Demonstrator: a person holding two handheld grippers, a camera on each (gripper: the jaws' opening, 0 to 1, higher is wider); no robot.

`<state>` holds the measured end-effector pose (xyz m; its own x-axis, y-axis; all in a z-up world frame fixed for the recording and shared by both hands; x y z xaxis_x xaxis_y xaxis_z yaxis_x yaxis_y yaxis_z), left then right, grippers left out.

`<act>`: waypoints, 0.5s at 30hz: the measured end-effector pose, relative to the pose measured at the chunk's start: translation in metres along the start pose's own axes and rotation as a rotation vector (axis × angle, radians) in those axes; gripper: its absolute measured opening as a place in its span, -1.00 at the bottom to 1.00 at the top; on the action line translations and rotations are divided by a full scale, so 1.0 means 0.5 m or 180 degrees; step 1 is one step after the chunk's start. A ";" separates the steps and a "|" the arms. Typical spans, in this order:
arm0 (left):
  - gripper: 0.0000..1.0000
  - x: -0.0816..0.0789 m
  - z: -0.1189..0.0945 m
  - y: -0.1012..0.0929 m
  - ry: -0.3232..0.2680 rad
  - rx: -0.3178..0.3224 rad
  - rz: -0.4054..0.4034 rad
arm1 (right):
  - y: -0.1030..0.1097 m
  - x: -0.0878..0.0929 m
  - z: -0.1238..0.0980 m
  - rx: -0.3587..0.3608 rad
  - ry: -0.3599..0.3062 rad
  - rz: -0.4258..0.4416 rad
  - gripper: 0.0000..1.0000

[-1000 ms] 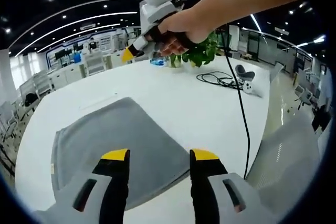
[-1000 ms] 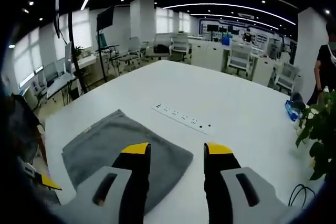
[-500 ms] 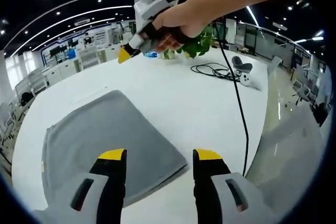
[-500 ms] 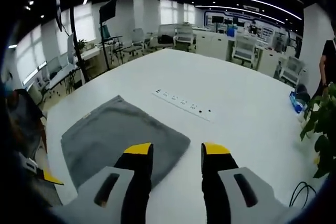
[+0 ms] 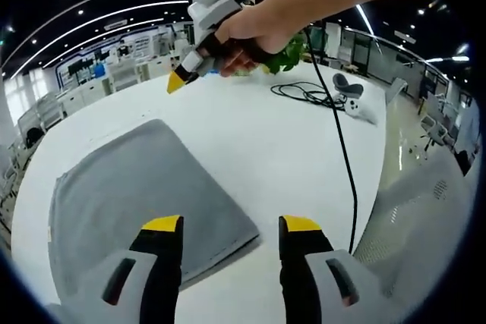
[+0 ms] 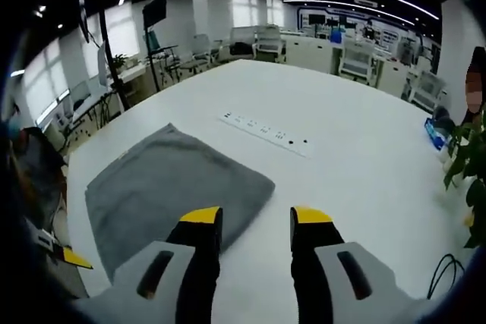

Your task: Fold the towel on the table until its edges align and the towel forms a compact rectangular stack.

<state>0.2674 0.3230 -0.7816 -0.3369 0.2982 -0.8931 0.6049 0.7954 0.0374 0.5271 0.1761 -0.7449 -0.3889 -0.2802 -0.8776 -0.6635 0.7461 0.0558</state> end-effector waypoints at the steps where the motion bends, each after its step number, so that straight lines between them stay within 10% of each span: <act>1: 0.04 0.001 0.002 0.000 0.0003 -0.0001 -0.0001 | -0.002 0.003 0.002 -0.0001 0.0005 0.0002 -0.30; 15: -0.01 0.040 0.034 -0.018 0.0164 0.0155 -0.0019 | -0.027 0.059 0.048 -0.0069 0.0147 0.0030 -0.30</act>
Point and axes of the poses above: the point that each gripper's makers call its tool centre point, and the gripper's own axes: z roughly forward along the fingers, y roughly to its left, x roughly out of its underside, the point moved 10 cm from there along -z, roughly backward along the fingers, and after that the axes turned 11 degrees about -y, right-handed, at the moved point
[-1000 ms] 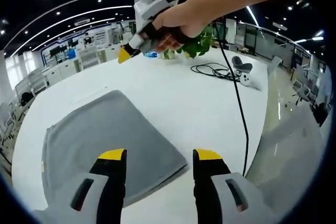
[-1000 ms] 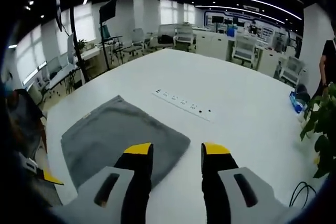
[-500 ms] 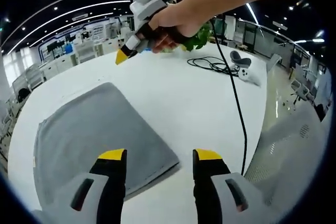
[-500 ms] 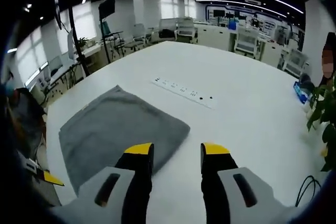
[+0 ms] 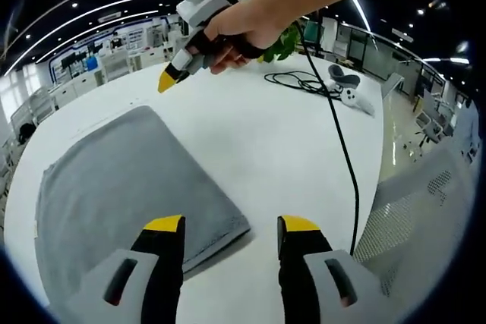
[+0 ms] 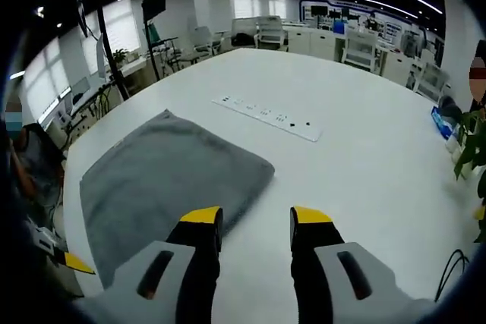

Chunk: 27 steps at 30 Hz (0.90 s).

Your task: Fold the towel on the table until its edges align and the towel forms a compact rectangular stack.

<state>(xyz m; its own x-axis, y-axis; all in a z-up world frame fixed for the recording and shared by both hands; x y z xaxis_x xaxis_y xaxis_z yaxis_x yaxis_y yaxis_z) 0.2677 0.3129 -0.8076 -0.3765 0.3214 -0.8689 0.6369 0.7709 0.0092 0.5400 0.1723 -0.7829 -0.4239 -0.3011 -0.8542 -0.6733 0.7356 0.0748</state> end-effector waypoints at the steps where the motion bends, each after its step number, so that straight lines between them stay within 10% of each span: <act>1: -0.03 0.002 0.002 -0.001 0.0007 0.0005 -0.0003 | 0.000 0.003 0.000 -0.0010 0.0001 0.0001 -0.31; 27: -0.35 0.030 0.064 -0.007 0.0214 0.0215 -0.0098 | -0.012 0.036 0.049 -0.0080 -0.0053 -0.0012 -0.44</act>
Point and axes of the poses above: the point that each gripper's makers call its tool centre point, and the gripper's own axes: z roughly forward along the fingers, y roughly to its left, x roughly out of its underside, the point moved 10 cm from there along -z, roughly backward along the fingers, and after that the axes turned 11 degrees about -y, right-handed, at the moved point
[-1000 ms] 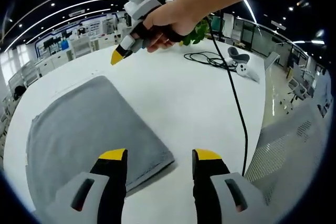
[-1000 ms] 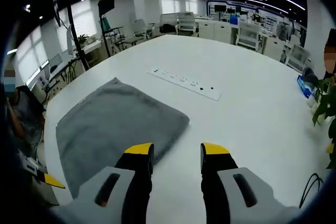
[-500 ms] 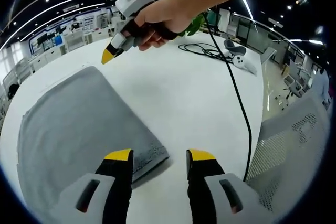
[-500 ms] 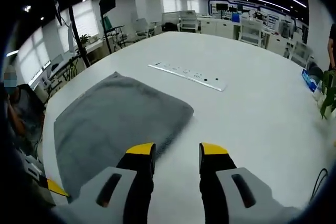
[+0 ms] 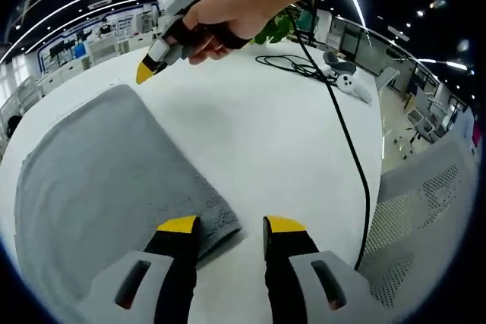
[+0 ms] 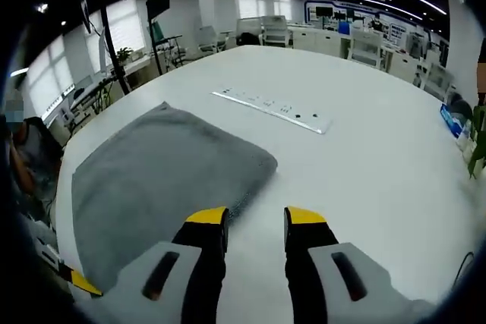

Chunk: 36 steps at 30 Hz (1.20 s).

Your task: Fold the towel on the table until its edges align and the towel forms a compact rectangular stack.

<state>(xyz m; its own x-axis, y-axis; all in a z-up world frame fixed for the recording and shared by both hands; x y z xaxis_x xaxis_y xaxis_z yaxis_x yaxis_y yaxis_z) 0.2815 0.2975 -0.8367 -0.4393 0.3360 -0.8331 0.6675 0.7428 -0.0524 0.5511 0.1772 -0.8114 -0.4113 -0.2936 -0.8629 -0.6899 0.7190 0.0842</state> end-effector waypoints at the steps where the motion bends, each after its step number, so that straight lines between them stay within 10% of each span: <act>1: -0.38 0.001 0.002 0.001 0.0020 0.0007 0.0022 | -0.003 0.001 0.006 -0.0001 0.0003 -0.0001 -0.44; 36: -0.87 0.010 0.005 -0.008 -0.0005 0.0126 0.0396 | 0.005 0.014 0.081 0.0191 0.0096 0.0288 -0.65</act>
Point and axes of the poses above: the point that each gripper's makers call its tool centre point, and the gripper's own axes: z roughly forward along the fingers, y roughly to its left, x roughly out of its underside, the point moved 10 cm from there along -z, roughly backward along the fingers, and after that the axes turned 11 degrees about -y, right-handed, at the moved point
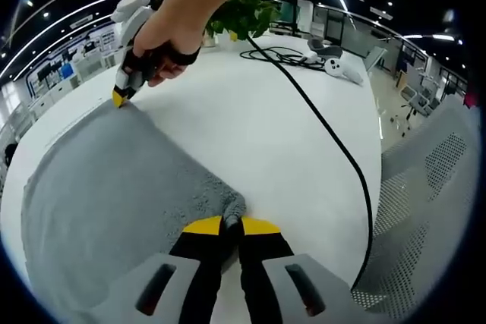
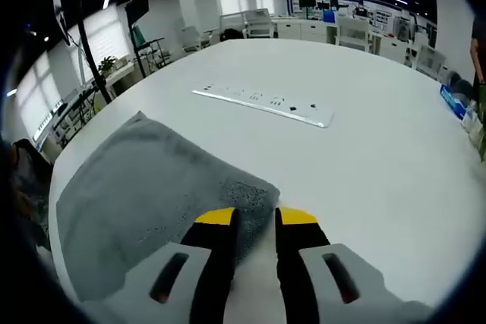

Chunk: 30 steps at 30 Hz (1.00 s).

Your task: Fold the towel on the table until its edges align and the towel forms a compact rectangular stack.

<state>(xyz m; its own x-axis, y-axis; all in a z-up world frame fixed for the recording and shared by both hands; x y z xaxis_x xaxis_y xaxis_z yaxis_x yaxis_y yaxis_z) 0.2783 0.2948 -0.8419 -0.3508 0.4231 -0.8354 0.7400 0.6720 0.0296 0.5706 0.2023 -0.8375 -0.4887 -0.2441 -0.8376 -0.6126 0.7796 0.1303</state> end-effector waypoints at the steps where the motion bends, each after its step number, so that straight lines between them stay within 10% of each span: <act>1: -0.87 -0.001 0.001 -0.001 0.0002 0.0010 0.0002 | 0.000 0.003 0.000 -0.0013 0.0026 0.0014 -0.67; 30: -0.88 -0.082 0.086 -0.098 -0.0101 0.0511 -0.0205 | -0.117 0.025 -0.108 0.0278 0.0410 -0.0352 -0.99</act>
<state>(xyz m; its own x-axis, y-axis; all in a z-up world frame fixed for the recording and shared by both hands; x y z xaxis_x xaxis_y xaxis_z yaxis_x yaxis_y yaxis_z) 0.2813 0.2183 -0.8327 -0.3840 0.3611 -0.8498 0.7995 0.5904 -0.1105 0.5670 0.1225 -0.8268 -0.5003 -0.3983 -0.7688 -0.6135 0.7896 -0.0099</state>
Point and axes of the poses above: the point that each gripper's makers call its tool centre point, and the gripper's own axes: z roughly forward along the fingers, y roughly to its left, x roughly out of its underside, the point moved 10 cm from there along -z, roughly backward along the fingers, and after that the axes turned 11 degrees about -y, right-handed, at the moved point
